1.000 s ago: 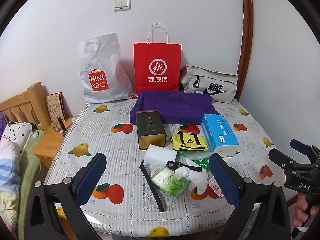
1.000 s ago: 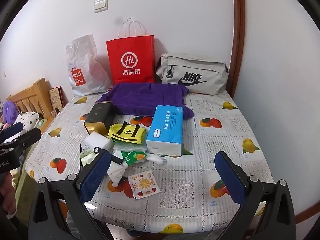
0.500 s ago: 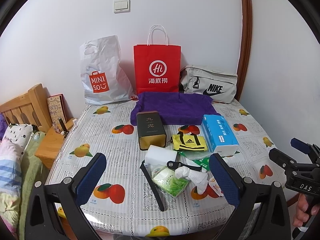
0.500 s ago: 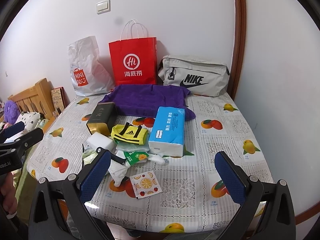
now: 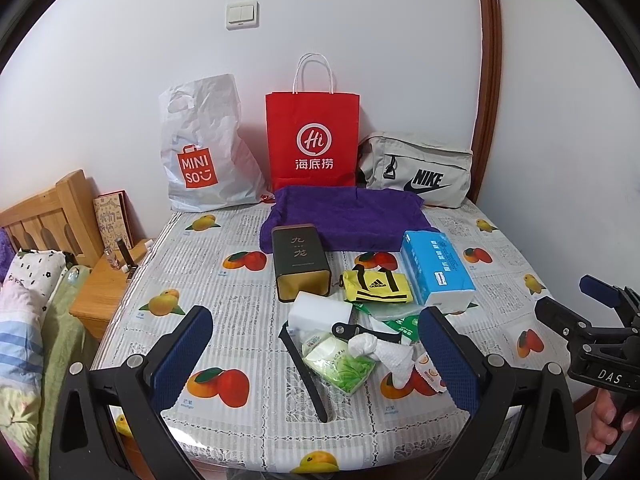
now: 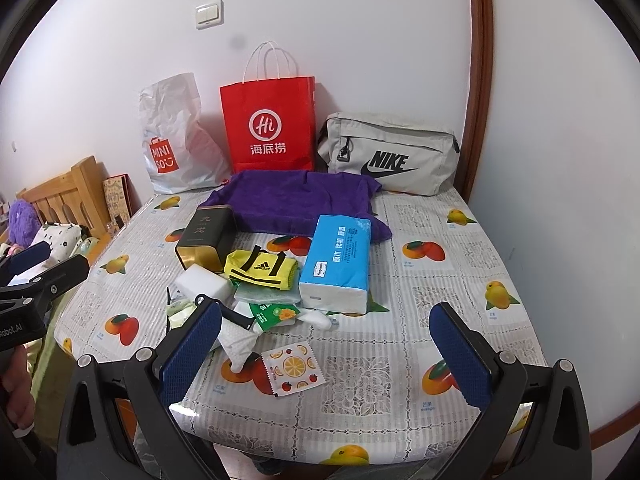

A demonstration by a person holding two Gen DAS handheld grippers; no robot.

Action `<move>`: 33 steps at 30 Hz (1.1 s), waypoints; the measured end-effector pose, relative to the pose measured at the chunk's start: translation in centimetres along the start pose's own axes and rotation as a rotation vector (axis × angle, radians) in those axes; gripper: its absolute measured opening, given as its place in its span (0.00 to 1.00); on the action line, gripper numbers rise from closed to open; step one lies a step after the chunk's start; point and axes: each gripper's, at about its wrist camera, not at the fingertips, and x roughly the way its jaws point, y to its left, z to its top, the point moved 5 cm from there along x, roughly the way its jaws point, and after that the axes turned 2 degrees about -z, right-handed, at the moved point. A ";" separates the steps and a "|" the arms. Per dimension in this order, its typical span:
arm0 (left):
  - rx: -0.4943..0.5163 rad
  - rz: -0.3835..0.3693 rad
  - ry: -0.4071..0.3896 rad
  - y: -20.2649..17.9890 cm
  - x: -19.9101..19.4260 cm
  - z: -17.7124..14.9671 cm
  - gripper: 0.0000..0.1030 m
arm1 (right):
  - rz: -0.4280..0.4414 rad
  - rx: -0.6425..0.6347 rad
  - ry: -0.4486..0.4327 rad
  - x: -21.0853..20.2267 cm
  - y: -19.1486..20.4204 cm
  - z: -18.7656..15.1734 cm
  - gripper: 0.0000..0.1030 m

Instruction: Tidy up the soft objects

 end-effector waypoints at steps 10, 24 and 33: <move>0.003 0.002 -0.007 0.0 -0.4 0.0 1.00 | -0.004 -0.017 -0.004 -0.1 0.4 0.0 1.00; 0.003 0.003 -0.009 0.0 -0.5 0.0 1.00 | -0.006 -0.017 -0.006 -0.2 0.4 -0.1 1.00; 0.004 0.007 -0.009 0.1 -0.5 -0.1 1.00 | -0.004 -0.020 -0.007 -0.2 0.5 -0.2 1.00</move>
